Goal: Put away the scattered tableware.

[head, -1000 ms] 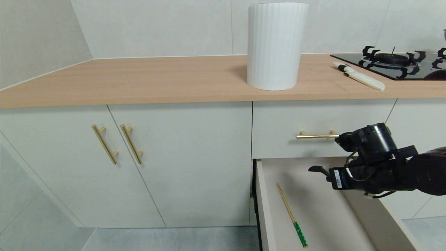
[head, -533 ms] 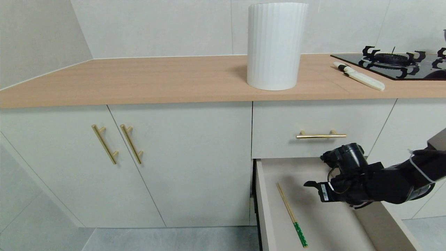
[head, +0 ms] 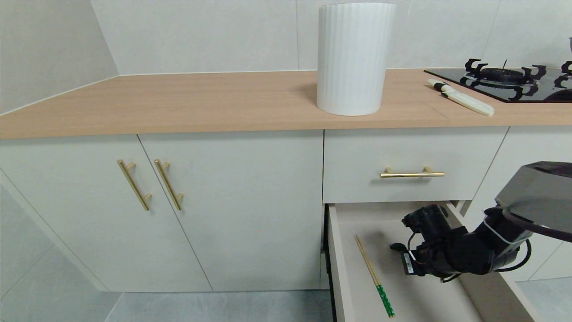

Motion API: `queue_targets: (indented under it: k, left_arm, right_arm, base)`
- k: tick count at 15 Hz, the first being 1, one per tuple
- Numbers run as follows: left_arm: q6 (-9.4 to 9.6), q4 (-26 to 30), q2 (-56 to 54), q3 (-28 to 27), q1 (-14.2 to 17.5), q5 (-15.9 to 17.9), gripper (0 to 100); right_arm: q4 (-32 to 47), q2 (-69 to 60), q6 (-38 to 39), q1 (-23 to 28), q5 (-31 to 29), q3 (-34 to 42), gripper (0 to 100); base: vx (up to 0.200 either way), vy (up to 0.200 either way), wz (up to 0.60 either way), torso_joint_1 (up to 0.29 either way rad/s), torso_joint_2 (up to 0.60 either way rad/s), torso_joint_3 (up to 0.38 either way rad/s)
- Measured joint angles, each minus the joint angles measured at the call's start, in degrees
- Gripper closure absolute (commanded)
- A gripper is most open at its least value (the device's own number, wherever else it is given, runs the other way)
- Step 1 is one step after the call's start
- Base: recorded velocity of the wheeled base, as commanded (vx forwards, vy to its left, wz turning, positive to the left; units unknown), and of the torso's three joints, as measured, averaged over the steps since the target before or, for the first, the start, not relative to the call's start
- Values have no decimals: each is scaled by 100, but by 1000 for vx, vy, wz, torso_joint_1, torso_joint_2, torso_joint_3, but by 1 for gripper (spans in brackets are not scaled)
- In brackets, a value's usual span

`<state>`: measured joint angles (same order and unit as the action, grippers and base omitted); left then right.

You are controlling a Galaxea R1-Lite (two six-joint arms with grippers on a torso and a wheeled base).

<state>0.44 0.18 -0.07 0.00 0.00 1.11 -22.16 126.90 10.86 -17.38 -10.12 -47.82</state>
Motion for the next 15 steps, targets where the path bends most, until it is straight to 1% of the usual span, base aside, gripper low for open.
queue_targets:
  k: [4, 9, 10, 15]
  left_arm:
    - [0, 0, 0, 0, 0, 0, 0]
    - [0, -2, 0, 0, 0, 0, 0]
    - [0, -2, 0, 0, 0, 1, 0]
    - [0, -2, 0, 0, 0, 0, 0]
  right_arm:
    - [-22, 206, -5, 0, -48, -2, 100]
    - [-244, 402, 2, 0, -158, -13, 100]
    - [-244, 418, 2, 0, -156, -13, 0]
    - [-244, 440, 5, 0, -158, -18, 0]
  base:
    - [0, 0, 0, 0, 0, 0]
    - [0, 0, 0, 0, 0, 0]
    - [0, 0, 0, 0, 0, 0]
    - [0, 0, 0, 0, 0, 0]
